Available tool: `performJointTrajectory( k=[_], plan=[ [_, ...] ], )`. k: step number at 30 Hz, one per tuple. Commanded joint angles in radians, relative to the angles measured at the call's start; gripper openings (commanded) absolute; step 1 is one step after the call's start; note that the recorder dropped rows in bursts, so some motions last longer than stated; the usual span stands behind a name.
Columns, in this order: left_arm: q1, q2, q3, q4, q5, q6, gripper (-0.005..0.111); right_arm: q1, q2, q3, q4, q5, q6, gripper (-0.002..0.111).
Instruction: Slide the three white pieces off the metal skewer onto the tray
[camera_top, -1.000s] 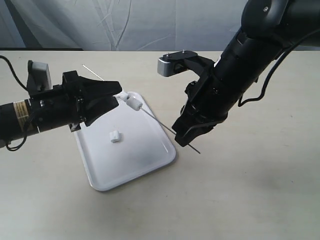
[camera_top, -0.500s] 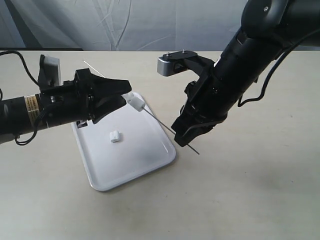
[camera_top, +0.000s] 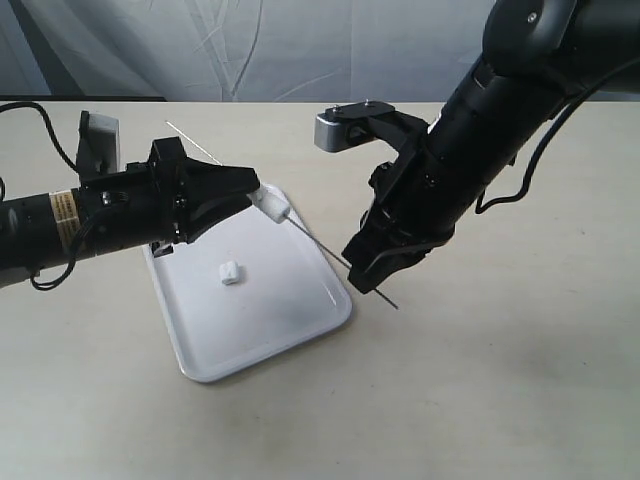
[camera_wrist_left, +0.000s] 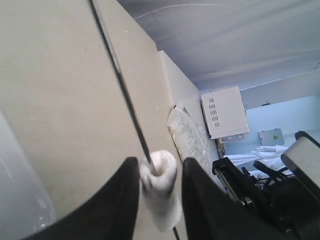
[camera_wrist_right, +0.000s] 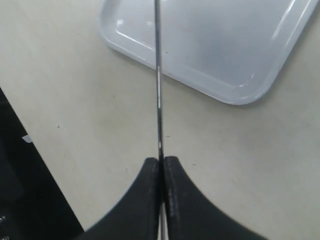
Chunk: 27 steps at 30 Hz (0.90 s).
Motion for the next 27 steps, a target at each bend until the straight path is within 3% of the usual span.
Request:
performJointTrajectory(
  k=[1,13,27],
  plan=[
    [-0.006,-0.008,-0.004,-0.018,0.002,0.001,0.025,-0.001,-0.009,0.003,0.02,-0.003,-0.009,-0.001],
    [-0.006,-0.008,-0.004,-0.059,0.019,0.001,0.018,-0.001,-0.009,0.003,0.029,-0.003,-0.01,-0.001],
    [0.009,-0.008,-0.004,-0.196,0.037,0.035,0.018,-0.001,-0.009,0.003,0.029,0.047,-0.01,-0.001]
  ],
)
